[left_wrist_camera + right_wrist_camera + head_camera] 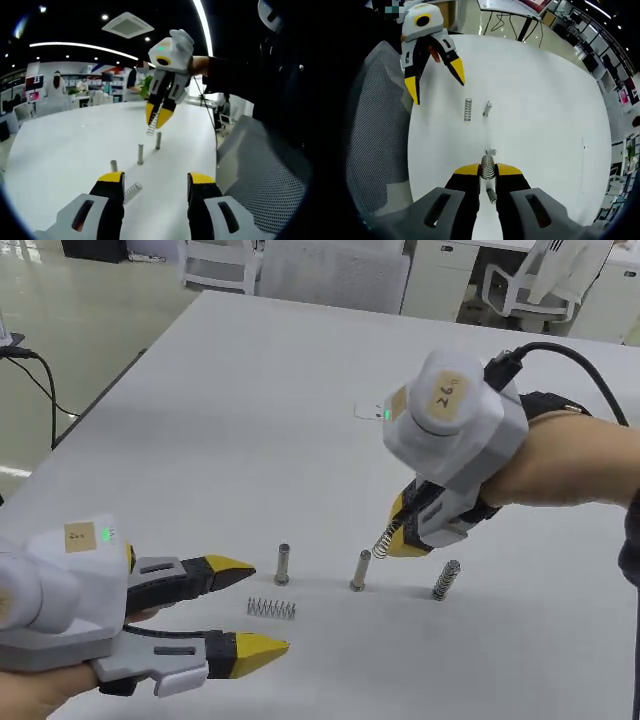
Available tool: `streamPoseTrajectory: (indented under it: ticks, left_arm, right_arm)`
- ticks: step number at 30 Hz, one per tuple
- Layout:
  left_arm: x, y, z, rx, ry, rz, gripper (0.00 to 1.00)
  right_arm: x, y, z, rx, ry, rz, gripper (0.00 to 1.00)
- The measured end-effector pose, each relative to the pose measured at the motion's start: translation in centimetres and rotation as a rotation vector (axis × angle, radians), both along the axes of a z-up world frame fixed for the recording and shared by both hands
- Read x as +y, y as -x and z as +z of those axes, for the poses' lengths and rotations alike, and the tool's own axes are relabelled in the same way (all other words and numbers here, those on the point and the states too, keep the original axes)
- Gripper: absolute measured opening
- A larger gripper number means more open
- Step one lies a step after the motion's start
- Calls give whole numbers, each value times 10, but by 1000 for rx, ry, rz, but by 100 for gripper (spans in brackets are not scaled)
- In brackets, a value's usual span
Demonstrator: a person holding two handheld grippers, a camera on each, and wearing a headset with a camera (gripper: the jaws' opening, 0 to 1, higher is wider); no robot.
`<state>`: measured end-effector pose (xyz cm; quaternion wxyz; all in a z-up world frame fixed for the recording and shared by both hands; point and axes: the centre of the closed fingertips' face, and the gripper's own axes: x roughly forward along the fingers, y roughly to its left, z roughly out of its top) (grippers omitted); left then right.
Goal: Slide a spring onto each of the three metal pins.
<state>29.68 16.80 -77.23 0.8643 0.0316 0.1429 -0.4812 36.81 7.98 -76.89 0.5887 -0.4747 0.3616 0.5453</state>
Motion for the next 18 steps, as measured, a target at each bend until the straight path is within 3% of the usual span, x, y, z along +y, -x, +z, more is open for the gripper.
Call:
streamPoseTrajectory:
  ticks: [18]
  left_arm:
    - [6, 0, -2, 5, 0, 17, 46]
  right_arm:
    - [7, -14, -18, 19, 40, 16, 8]
